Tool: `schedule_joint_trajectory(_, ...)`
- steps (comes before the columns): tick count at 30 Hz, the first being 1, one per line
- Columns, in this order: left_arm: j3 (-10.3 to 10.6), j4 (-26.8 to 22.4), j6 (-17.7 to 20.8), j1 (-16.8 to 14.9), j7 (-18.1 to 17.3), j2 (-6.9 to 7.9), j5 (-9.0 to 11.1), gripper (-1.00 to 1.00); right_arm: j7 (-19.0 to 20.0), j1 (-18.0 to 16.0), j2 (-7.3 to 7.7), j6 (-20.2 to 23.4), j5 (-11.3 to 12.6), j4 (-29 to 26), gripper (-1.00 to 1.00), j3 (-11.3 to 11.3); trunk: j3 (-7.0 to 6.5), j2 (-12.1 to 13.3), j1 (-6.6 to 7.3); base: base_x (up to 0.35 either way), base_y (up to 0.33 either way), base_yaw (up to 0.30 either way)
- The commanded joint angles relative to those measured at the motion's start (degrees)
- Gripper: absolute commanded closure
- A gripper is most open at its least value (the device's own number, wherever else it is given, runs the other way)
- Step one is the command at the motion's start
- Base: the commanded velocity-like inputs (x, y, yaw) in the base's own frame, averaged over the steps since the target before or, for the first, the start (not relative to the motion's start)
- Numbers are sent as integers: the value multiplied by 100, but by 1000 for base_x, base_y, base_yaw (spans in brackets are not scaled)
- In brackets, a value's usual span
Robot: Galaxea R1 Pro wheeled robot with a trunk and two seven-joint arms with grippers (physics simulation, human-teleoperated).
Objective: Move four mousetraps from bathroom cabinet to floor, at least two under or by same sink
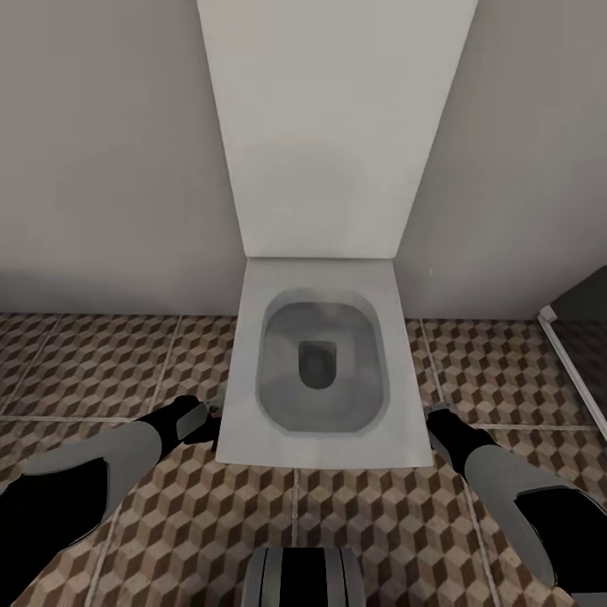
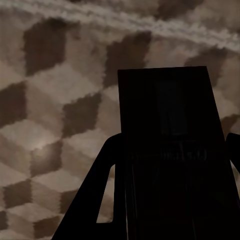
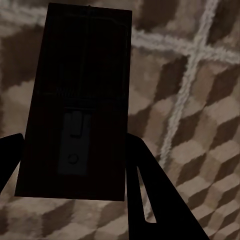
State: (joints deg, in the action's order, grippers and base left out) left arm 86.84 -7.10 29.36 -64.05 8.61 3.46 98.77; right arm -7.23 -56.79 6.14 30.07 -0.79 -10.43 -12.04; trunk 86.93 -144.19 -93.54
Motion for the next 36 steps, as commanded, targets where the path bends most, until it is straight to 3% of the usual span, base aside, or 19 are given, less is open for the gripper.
schedule_joint_trajectory(1,21,-22,9,-3,53,7,54,100,-7,1,1,34,9,-11,100,-17,3,-1,1,0,0,0)
schedule_joint_trajectory(2,19,-23,9,-4,53,6,54,100,-7,1,0,34,9,-11,100,-17,3,-1,1,0,0,0)
schedule_joint_trajectory(3,19,-23,9,-4,53,6,54,100,-7,-1,-1,34,9,-10,-100,-17,3,-1,1,0,0,0)
schedule_joint_trajectory(36,17,-29,9,-4,53,5,54,100,8,2,-9,-48,26,-18,-100,-13,3,-1,1,0,0,0)
